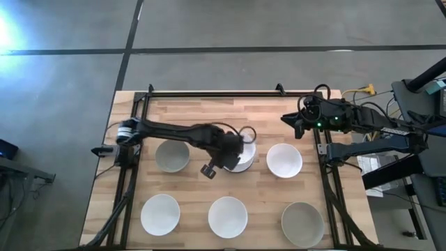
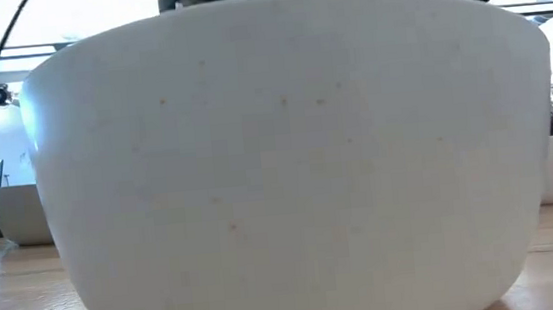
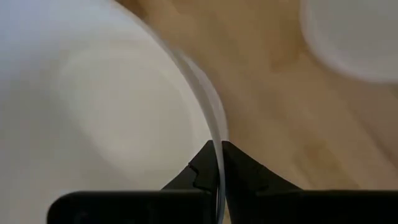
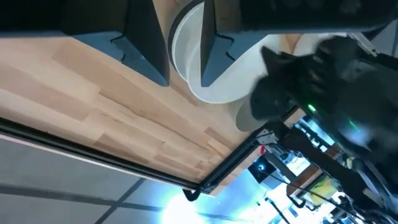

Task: Nest bowls inside each other
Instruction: Stack the white bowl on the other white bowl

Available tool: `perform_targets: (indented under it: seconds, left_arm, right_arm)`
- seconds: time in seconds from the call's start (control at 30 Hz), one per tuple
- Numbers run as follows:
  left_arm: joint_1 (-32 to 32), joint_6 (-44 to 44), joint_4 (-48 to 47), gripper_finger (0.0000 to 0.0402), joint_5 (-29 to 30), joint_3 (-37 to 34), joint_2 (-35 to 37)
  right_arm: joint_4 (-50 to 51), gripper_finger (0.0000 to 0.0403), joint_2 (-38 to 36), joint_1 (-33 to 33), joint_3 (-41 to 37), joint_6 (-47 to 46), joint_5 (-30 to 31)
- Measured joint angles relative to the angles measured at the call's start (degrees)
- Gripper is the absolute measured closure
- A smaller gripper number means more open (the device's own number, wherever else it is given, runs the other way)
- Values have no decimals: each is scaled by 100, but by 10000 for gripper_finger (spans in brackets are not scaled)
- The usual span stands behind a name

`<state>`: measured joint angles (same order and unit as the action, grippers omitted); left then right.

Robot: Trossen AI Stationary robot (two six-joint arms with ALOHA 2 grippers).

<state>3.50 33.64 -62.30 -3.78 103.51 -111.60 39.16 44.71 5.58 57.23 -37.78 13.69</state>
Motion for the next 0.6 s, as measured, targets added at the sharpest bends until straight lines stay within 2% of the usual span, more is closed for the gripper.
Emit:
perform_targets:
  seconds: [0.13,0.2,0.47,0.6]
  left_arm:
    - [87,14,-476,401,880,255,-458]
    - [108,-4,-462,401,1117,297,-561]
    - [214,0,-220,401,1117,298,-666]
    - [229,-20,-76,401,843,301,-666]
  right_arm:
    - [6,317,8,-4,0,-110,-2]
    - [4,317,24,-4,0,-120,-2]
    - [5,317,46,-9,-2,-142,-8]
    - [1,317,46,-9,-2,-127,-6]
